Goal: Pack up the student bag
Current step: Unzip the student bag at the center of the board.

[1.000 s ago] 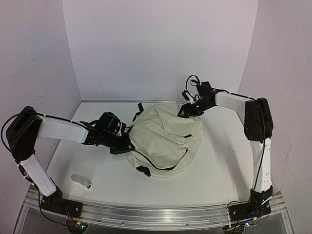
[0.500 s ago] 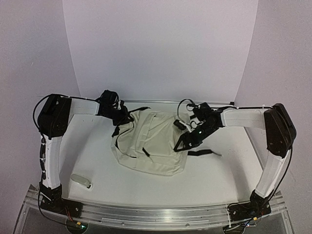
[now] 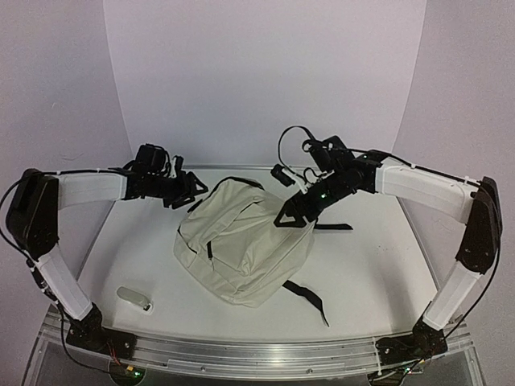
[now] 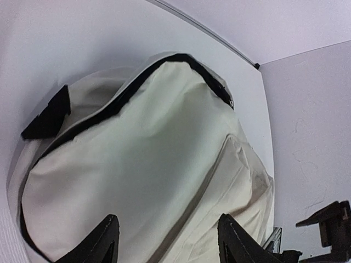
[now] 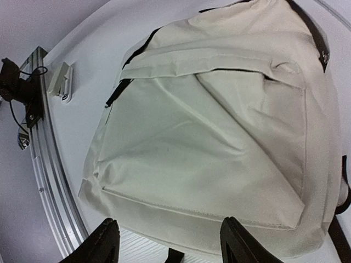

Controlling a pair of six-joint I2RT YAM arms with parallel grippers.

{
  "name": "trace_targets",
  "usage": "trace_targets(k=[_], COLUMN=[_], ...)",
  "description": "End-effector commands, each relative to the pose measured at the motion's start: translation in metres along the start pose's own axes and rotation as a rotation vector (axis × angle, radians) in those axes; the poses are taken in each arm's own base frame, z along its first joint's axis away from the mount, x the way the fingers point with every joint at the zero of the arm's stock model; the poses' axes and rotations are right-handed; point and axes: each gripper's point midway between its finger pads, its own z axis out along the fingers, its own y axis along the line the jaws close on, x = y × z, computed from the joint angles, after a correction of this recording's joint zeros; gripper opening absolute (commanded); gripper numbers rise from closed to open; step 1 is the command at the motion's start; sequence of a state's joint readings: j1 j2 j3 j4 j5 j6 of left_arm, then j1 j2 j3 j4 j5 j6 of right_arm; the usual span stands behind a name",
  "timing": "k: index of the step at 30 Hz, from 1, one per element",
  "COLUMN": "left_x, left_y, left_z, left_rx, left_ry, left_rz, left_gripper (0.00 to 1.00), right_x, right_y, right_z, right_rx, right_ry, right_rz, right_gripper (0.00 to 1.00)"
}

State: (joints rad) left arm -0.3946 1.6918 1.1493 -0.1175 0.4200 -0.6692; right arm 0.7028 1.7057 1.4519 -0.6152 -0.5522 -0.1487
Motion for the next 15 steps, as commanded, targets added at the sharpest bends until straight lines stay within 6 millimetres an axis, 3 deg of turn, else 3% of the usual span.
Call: trace_targets(k=[1,7,11,15], left_x=[0.038,0.082,0.096,0.105], left_y=[0.019,0.035,0.045,0.051], left_z=[-0.02,-0.035,-0.038,-0.037], left_rx=[0.017,0.009,0.002,-0.013], left_ry=[-0.026,-0.022,-0.028,-0.023], left_rz=[-0.111,-0.182,-0.215,-0.229], left_gripper=[0.6,0.59,0.59,0.59], right_x=[-0.031,-0.059,-0.055,-0.05], right_y=[-0.004,0.043,0.067,0.073], right_z=[0.02,0.062,0.1,0.137], right_rx=[0.128,0.106,0.12,0.165], right_ry=[-0.02,-0.019,0.019,0.044], right_rz=[-0.035,-0.119,-0.167,-0.151], right_gripper=[0.61,0.57,0.55,0.52])
